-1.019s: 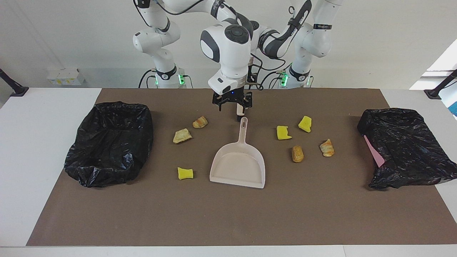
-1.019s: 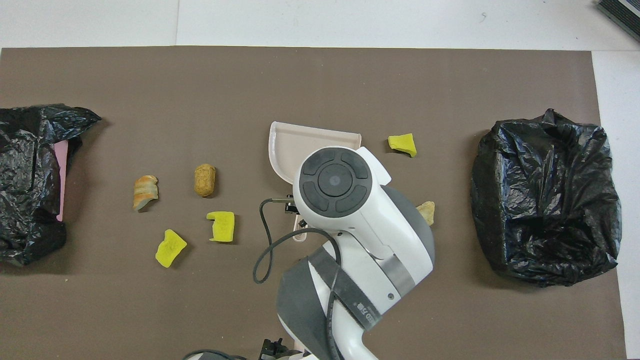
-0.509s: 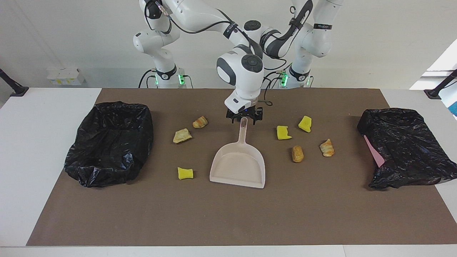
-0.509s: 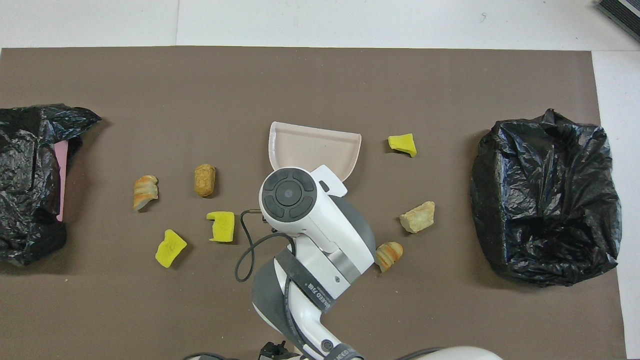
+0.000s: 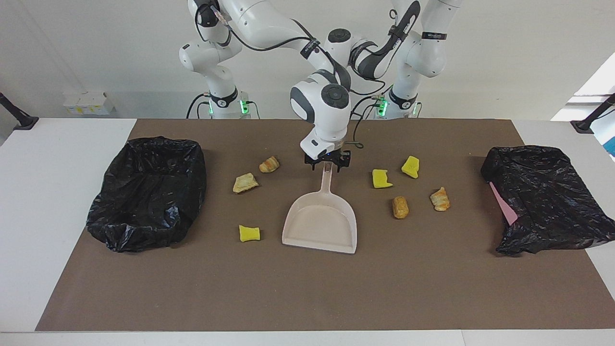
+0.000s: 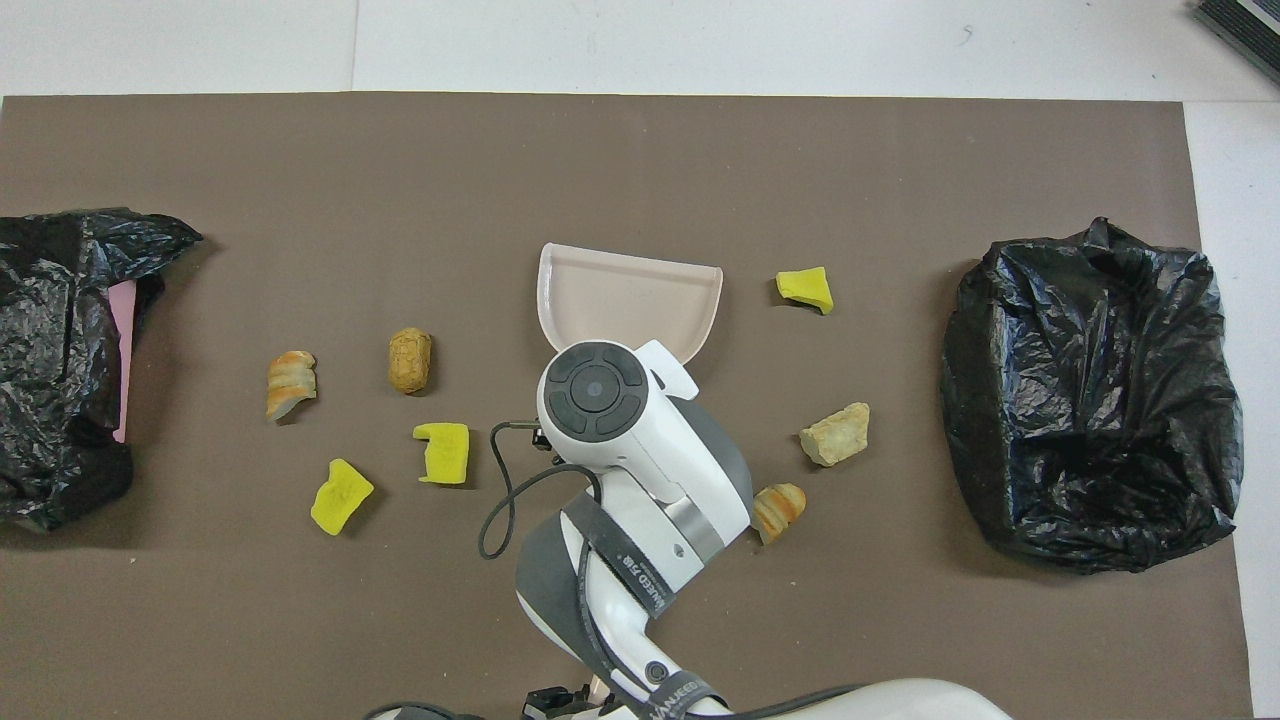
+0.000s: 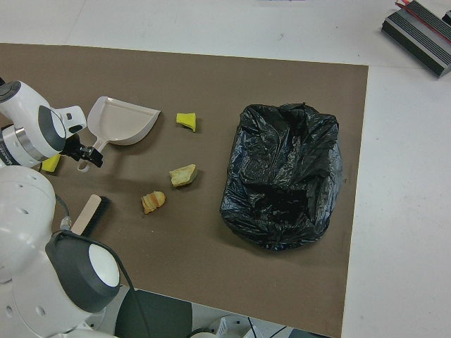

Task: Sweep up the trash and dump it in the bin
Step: 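Grasp the beige dustpan handle with the right gripper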

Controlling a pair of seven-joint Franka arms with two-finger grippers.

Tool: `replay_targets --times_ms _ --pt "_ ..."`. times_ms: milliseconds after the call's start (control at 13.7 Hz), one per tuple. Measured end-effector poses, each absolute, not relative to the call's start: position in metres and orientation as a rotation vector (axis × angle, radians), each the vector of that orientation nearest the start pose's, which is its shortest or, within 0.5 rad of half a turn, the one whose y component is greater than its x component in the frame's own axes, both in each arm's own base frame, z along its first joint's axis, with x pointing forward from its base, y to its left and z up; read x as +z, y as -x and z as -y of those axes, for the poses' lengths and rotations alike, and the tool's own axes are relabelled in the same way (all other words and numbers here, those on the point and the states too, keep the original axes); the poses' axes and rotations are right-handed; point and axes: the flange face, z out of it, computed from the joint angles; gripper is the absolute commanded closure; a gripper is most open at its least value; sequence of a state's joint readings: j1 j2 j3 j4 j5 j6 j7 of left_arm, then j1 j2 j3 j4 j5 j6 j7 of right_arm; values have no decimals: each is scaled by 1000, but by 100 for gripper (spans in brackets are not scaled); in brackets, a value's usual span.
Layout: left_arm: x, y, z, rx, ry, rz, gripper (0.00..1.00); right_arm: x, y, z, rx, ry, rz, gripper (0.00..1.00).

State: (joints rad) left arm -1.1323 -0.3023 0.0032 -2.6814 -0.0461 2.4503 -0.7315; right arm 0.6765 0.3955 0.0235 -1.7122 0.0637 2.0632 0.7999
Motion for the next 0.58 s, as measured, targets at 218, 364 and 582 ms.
replay_targets --times_ms 218,364,582 --pt "344 -207 347 -29 3194 -427 100 354 -501 -420 120 3095 -234 32" --pt "357 -237 328 -45 3220 -296 100 352 -500 -419 140 3083 -256 58" --pt "381 -269 306 -22 3217 -150 100 352 -501 -418 146 3079 -271 96"
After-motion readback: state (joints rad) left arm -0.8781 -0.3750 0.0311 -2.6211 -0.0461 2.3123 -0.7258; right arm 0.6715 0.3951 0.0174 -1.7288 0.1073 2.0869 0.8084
